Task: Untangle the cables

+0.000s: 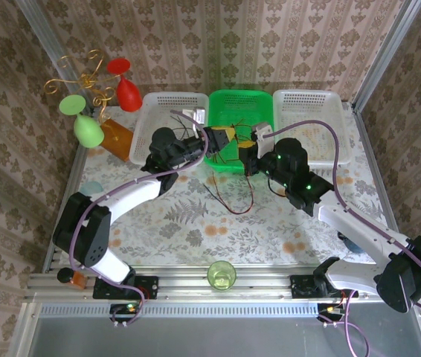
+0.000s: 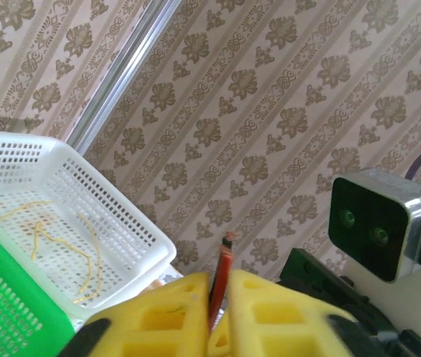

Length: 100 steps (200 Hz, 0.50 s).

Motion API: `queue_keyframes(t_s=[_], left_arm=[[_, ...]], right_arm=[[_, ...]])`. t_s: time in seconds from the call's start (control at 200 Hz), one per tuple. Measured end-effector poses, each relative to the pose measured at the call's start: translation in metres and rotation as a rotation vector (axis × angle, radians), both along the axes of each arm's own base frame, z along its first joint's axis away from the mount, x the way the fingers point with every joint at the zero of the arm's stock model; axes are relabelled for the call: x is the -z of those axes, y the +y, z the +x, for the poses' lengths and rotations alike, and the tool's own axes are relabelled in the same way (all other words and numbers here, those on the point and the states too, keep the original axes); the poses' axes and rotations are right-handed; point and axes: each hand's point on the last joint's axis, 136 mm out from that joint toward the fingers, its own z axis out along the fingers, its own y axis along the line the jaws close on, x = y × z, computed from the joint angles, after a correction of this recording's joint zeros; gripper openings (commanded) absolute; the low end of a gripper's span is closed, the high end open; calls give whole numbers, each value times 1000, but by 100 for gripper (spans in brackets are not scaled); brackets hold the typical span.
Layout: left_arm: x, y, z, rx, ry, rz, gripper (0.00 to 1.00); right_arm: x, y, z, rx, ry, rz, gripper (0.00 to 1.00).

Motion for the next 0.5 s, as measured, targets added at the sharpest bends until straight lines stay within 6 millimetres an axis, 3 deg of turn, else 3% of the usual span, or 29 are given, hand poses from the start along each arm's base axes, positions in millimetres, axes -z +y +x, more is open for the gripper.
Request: queue_keyframes(t_s=[0.05, 0.5], left_arm=[[1, 0, 1, -3, 0, 0, 0], [7, 1, 10, -51, 31, 7, 0]], right_arm=[[0, 0, 0, -1, 1, 0, 0], [0, -2, 1, 5, 7, 8, 0]])
